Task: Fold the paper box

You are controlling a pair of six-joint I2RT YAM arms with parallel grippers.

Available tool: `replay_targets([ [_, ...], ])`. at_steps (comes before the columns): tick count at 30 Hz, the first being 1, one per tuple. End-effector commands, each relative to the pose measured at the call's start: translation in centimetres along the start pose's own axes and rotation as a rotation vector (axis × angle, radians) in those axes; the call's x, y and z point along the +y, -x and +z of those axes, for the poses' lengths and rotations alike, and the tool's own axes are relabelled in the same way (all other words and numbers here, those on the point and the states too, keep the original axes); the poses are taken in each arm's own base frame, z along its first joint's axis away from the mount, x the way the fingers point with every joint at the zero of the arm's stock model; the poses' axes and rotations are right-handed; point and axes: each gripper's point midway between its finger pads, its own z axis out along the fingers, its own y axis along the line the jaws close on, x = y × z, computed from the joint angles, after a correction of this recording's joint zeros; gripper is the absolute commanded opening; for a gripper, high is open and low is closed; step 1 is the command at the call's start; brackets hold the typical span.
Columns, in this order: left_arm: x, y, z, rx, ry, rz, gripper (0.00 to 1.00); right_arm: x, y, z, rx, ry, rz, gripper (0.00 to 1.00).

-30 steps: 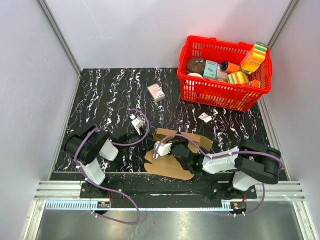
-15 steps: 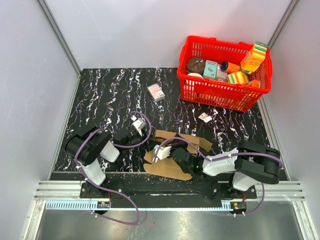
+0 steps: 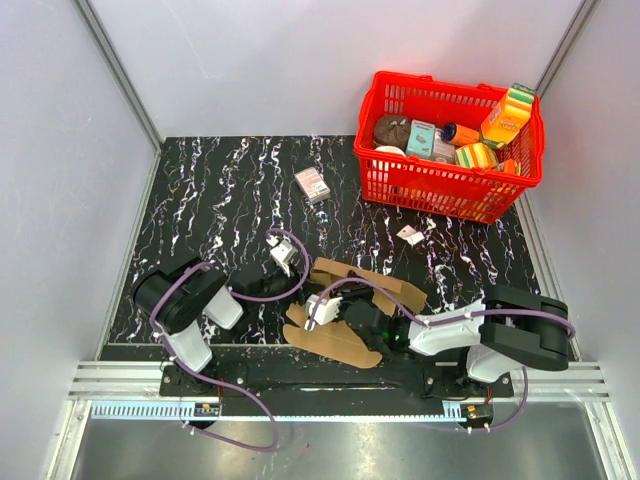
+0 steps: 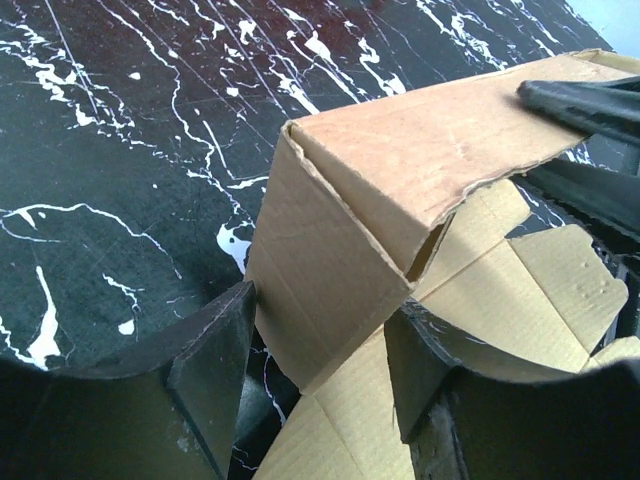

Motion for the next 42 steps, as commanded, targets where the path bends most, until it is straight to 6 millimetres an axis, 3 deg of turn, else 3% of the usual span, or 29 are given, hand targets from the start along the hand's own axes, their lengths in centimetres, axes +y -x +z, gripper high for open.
replay_targets([
  [1, -2.7, 8.8, -0.5, -0.360, -0.065, 0.176, 0.56, -0.5, 1.3, -0.8, -0.060, 0.005, 0.106, 0.36],
  [17, -3.2, 9.7, -0.1, -0.396, -0.046, 0.167, 0.52, 0.3, 2.2, -1.6, -0.106, 0.077, 0.174, 0.38],
  [29, -3.4, 9.8, 0.2, -0.409, -0.025, 0.160, 0.56, 0.7, 2.3, -1.8, -0.118, 0.096, 0.219, 0.36],
  [42, -3.0, 10.7, 0.9, -0.458, 0.064, 0.175, 0.46, 1.1, 2.5, -1.8, -0.121, 0.108, 0.242, 0.35],
])
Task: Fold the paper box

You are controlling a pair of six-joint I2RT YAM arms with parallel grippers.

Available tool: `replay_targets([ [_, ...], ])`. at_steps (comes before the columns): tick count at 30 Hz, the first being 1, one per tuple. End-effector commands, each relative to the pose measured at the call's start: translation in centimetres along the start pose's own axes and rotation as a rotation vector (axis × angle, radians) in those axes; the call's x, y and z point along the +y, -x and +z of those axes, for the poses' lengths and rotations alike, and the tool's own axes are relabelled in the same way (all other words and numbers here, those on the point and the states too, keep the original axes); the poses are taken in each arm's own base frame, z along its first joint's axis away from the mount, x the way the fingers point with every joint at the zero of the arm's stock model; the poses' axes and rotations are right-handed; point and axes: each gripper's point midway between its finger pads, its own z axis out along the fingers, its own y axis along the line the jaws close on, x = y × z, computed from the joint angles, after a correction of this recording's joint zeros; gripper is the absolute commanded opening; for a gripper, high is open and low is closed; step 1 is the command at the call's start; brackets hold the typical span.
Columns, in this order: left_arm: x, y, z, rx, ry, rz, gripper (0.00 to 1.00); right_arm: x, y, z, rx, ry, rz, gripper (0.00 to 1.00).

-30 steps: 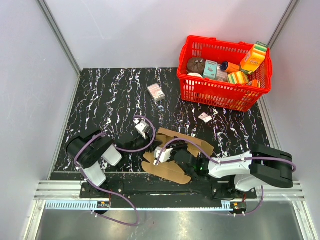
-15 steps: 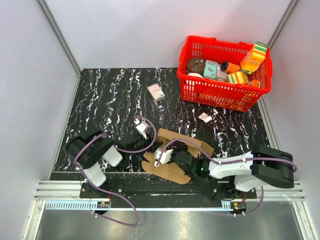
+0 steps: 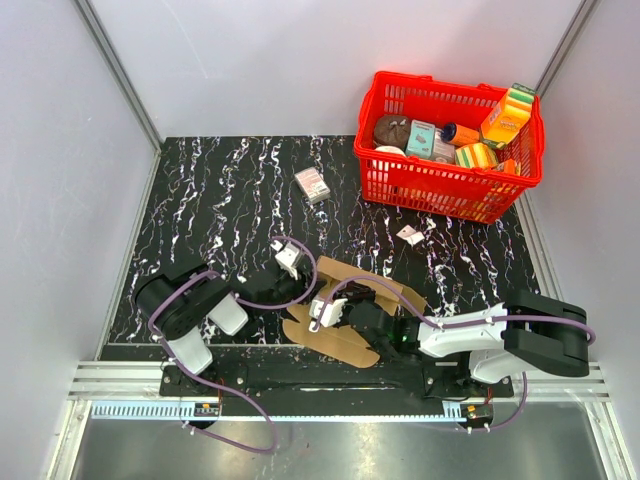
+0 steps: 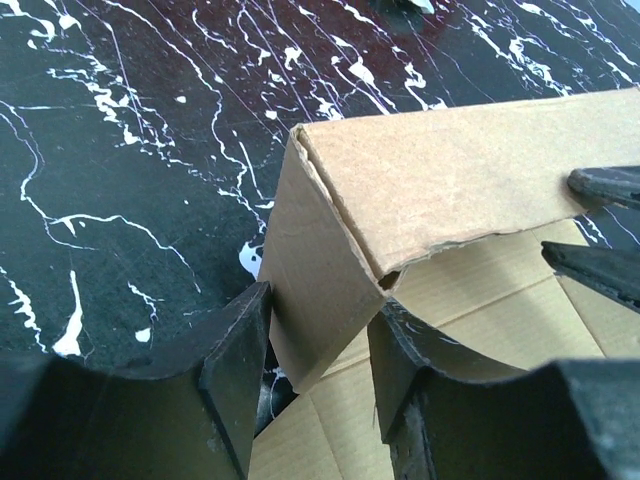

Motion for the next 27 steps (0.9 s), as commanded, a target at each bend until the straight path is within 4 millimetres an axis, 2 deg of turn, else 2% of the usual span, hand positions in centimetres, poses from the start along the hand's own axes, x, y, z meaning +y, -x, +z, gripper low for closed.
replay_targets([
  [1, -2.7, 10.6, 0.4, -0.418, -0.068, 0.080, 0.46, -0.1, 1.1, -0.2, -0.044, 0.002, 0.056, 0.35],
  [8, -3.6, 11.2, 0.6, -0.453, -0.023, 0.133, 0.46, 0.3, 0.9, -0.2, -0.041, 0.011, 0.069, 0.35],
  [13, -3.3, 10.9, 1.1, -0.450, 0.015, 0.153, 0.46, 0.2, 1.3, -0.2, -0.052, 0.012, 0.075, 0.35],
  [17, -3.9, 11.1, 1.3, -0.455, -0.003, 0.188, 0.50, 0.4, 1.3, -0.2, -0.054, 0.021, 0.079, 0.35],
  [22, -4.1, 10.8, 1.9, -0.445, -0.018, 0.206, 0.49, 0.3, 1.3, -0.3, -0.055, 0.020, 0.087, 0.35],
  [27, -3.9, 10.5, 2.3, -0.437, -0.003, 0.214, 0.37, 0.3, 1.3, -0.3, -0.055, 0.022, 0.092, 0.35],
])
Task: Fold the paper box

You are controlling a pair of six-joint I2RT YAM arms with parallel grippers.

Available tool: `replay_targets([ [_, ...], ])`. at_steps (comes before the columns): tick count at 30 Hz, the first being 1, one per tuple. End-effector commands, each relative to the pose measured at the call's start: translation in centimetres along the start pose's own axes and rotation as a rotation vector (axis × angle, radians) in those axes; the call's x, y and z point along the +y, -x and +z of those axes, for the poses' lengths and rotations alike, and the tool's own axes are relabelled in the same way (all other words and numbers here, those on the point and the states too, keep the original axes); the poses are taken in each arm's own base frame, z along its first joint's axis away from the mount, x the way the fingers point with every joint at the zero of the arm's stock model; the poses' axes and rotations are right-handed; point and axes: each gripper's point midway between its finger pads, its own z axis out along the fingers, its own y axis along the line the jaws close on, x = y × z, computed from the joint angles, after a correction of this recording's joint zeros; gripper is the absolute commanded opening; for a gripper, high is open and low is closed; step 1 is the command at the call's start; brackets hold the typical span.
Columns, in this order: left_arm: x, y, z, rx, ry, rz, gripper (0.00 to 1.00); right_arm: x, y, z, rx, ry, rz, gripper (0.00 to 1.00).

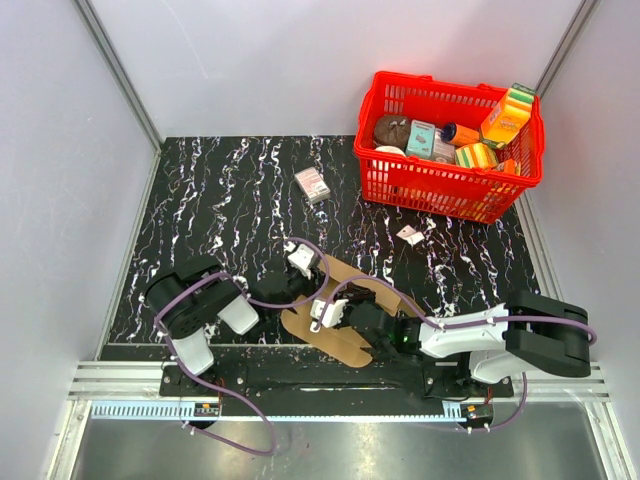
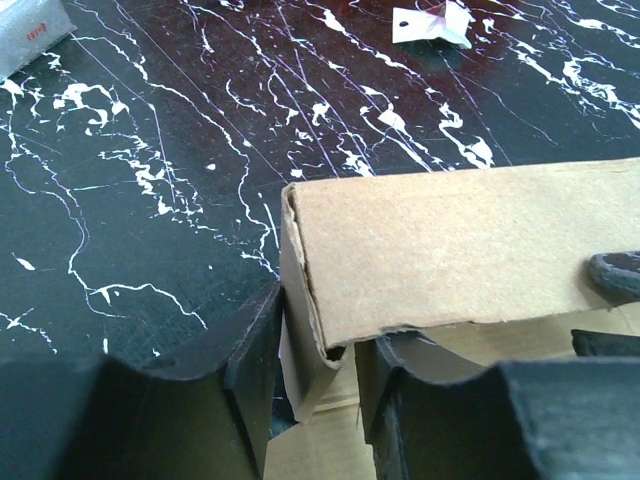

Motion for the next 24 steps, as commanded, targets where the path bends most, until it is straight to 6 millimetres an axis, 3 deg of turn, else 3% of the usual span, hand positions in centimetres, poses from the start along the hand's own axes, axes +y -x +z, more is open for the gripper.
replay_targets([
  [1, -2.10, 9.36, 0.52, -0.377, -0.061, 0.026, 0.36, -0.12, 1.24, -0.23, -0.046, 0.004, 0.051, 0.35],
  [12, -1.99, 9.36, 0.84, -0.382, -0.013, 0.043, 0.15, -0.01, 1.16, -0.14, -0.040, 0.007, 0.057, 0.35],
  [16, -2.19, 9.36, 1.00, -0.384, -0.011, 0.053, 0.01, -0.02, 1.24, -0.21, -0.044, 0.007, 0.060, 0.35],
  [24, -2.53, 9.17, 0.88, -0.380, -0.005, 0.055, 0.00, -0.24, 1.48, -0.34, -0.054, 0.006, 0.076, 0.38],
])
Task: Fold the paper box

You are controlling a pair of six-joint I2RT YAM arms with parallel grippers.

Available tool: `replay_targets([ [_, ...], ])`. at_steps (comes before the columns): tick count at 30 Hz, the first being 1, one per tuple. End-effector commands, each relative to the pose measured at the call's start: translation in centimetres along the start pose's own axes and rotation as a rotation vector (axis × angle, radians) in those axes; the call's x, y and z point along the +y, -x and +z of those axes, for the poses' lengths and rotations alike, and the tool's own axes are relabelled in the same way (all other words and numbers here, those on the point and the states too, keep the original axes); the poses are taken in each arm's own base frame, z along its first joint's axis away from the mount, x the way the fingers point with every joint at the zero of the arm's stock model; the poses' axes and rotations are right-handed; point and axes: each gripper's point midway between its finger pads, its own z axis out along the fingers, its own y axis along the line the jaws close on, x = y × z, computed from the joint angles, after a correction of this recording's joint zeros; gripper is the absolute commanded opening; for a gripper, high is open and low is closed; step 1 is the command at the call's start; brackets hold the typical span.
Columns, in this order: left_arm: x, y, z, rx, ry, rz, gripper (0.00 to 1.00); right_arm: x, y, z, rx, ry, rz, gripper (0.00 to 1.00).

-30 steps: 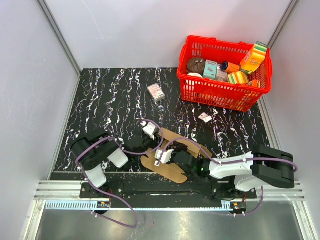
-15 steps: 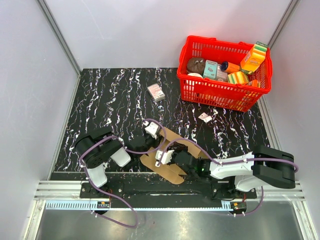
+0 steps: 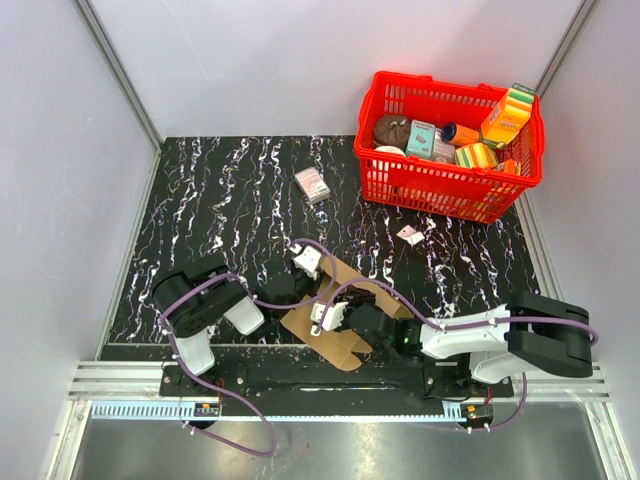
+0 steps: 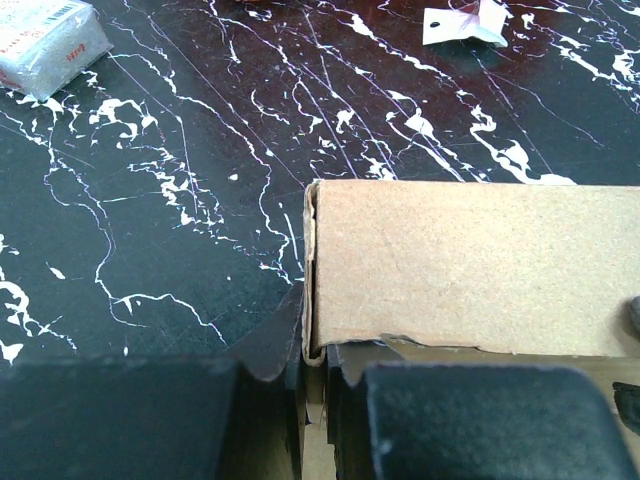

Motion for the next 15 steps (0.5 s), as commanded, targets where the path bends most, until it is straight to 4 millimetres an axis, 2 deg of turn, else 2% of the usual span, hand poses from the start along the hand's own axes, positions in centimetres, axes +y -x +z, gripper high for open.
replay_targets([
  [1, -2.2, 9.4, -0.1, -0.371, -0.060, -0.042, 0.00, -1.0, 1.9, -0.2, -0.064, -0.026, 0.093, 0.39],
  [11, -1.4, 9.2, -0.6, -0.368, -0.019, -0.063, 0.00, -3.2, 5.6, -1.4, -0.170, -0.012, 0.200, 0.59],
  [14, -0.6, 9.1, -0.9, -0.366, 0.021, -0.088, 0.00, -4.3, 6.9, -2.1, -0.203, -0.013, 0.250, 0.64],
  [15, -0.3, 8.9, -1.1, -0.361, 0.031, -0.091, 0.00, -5.5, 7.8, -2.8, -0.238, -0.032, 0.287, 0.65],
])
